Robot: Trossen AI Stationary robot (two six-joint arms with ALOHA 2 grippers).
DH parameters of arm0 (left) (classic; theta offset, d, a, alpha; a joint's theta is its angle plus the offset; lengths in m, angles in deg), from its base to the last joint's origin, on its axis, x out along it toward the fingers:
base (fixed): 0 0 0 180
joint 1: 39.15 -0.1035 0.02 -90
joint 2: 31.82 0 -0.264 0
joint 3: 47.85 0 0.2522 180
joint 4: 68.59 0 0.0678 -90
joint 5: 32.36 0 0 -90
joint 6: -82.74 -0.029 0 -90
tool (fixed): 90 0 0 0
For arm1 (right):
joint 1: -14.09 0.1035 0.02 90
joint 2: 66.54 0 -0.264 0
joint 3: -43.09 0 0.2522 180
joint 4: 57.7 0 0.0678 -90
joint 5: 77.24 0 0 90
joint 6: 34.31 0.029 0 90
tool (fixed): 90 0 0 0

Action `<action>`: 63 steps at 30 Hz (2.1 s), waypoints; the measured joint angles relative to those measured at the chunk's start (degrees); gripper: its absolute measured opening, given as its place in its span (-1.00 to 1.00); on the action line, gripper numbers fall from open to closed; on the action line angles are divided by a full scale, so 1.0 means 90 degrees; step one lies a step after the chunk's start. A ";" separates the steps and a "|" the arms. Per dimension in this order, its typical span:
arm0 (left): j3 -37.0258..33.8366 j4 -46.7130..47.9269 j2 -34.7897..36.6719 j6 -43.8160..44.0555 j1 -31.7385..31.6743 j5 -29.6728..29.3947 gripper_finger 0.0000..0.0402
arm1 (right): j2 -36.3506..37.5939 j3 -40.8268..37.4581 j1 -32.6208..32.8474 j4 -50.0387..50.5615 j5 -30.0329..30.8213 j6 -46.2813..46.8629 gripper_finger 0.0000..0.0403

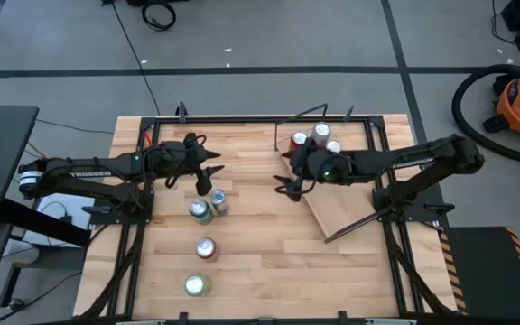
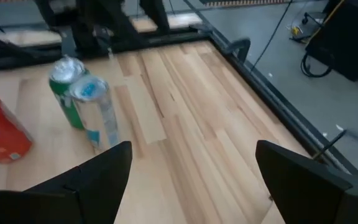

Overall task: Place canned beverage on shelf
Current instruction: Put the blue soda can on the shelf, aligned with the other orange soda can

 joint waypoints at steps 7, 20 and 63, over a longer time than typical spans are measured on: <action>0.0204 0.0677 0.0010 0.0163 0.0268 0.0368 -0.03 | -0.0705 -0.0237 -0.0021 -0.1115 0.0000 -0.0276 0.75; 0.0758 0.1743 -0.0051 -0.0098 0.1352 0.0553 0.18 | -0.1936 -0.0240 0.0299 -0.2104 0.0107 -0.0724 0.75; 0.2167 0.3937 -0.3170 -0.0615 0.1345 0.0529 0.25 | -0.2359 -0.1236 0.0783 -0.4258 -0.0094 -0.0895 0.75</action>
